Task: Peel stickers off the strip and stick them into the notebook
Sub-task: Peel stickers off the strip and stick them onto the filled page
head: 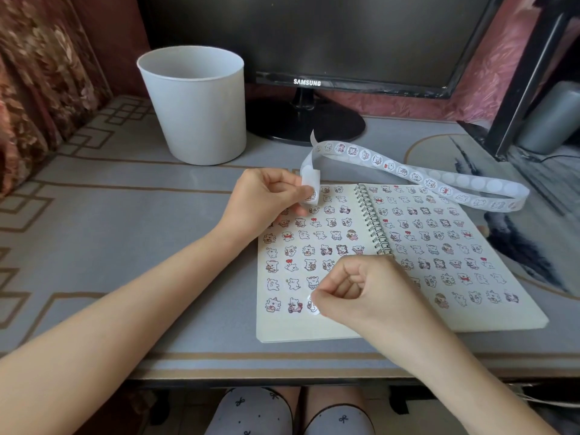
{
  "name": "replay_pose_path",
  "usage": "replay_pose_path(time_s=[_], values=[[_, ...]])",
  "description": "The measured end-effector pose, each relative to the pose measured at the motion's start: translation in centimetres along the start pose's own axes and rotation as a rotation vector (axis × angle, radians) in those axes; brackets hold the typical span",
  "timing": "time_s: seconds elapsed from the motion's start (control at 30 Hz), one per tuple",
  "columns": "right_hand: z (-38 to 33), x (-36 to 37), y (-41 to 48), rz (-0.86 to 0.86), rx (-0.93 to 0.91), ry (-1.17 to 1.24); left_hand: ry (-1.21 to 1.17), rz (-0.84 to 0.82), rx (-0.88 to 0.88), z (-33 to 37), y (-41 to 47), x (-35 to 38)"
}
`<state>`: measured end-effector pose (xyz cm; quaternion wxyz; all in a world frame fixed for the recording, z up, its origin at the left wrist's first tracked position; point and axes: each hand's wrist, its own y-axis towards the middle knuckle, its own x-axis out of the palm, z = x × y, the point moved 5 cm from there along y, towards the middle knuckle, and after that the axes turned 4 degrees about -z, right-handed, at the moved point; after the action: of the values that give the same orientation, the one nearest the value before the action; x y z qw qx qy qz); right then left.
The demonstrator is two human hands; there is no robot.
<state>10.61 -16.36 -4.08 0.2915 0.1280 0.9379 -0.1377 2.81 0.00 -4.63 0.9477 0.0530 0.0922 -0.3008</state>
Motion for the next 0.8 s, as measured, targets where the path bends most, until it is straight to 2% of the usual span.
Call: replay_pose_path(time_s=[0.53, 0.8], values=[[-0.04, -0.1, 0.12, -0.051, -0.049, -0.107, 0.017, 0.002, 0.005, -0.18, 0.02, 0.03], [0.14, -0.4, 0.55, -0.085, -0.069, -0.067, 0.015, 0.0, -0.004, -0.05, -0.07, 0.1]])
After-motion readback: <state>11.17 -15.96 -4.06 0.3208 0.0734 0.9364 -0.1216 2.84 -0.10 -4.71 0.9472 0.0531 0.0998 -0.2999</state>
